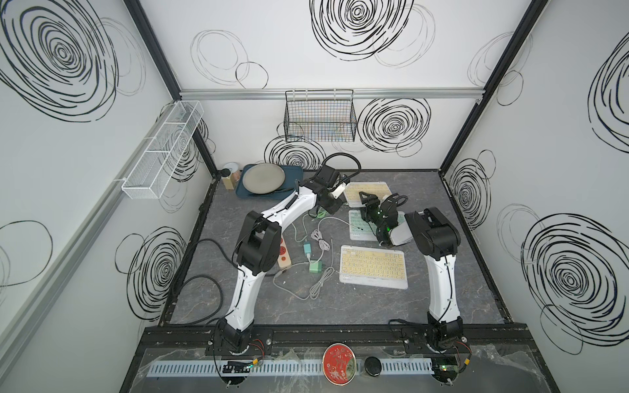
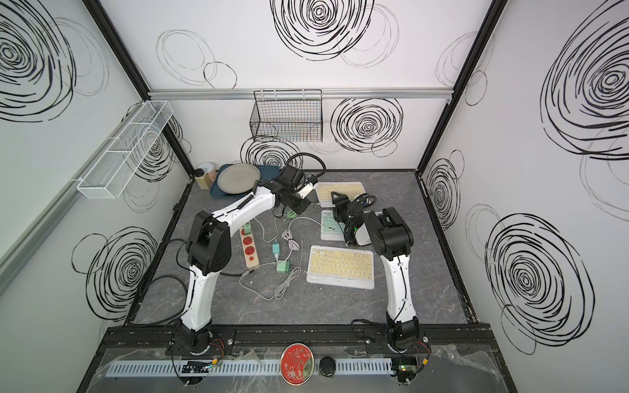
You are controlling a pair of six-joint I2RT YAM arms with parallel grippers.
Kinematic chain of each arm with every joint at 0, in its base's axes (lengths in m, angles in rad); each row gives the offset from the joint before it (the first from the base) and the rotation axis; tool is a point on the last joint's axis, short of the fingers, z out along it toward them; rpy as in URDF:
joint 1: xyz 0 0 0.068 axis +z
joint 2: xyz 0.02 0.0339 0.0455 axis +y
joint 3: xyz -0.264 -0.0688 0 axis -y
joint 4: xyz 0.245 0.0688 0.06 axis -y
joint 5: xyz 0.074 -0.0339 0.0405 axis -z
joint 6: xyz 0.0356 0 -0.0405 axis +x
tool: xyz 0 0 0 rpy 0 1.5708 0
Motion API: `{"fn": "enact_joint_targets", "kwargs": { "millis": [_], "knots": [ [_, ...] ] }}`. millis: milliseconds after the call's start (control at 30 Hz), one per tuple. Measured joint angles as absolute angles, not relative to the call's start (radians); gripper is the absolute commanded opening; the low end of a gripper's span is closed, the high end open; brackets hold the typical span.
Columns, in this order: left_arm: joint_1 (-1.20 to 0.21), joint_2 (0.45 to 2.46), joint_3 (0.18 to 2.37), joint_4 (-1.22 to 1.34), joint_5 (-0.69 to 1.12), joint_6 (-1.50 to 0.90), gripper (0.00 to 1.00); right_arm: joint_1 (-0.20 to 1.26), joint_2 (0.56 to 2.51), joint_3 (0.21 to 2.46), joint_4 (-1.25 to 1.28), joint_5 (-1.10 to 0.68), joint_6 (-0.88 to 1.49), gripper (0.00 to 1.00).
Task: Unplug the wireless keyboard
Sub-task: Pick up the keyboard from the center of the board.
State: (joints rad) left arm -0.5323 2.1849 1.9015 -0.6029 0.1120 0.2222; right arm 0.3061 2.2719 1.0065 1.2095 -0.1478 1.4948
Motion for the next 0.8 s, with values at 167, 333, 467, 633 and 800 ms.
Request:
{"fn": "enact_joint_targets", "kwargs": {
  "millis": [167,333,467,633,800],
  "knots": [
    [-0.532,2.181,1.887,-0.594,0.112,0.224,0.00,0.294,2.280,1.015,1.218,-0.139,1.502,0.28],
    [-0.532,2.170,1.873,-0.587,0.116,0.226,0.17,0.300,2.272,1.016,1.206,-0.122,1.476,0.10],
    [-0.535,2.153,1.858,-0.564,0.118,0.224,0.46,0.321,2.239,0.992,1.174,-0.102,1.439,0.02],
    [-0.537,2.105,1.810,-0.531,0.115,0.230,0.55,0.348,2.195,0.956,1.169,-0.070,1.393,0.00],
    [-0.537,2.082,1.793,-0.509,0.116,0.231,0.56,0.369,2.170,0.936,1.185,-0.040,1.359,0.00]
  ]
}}
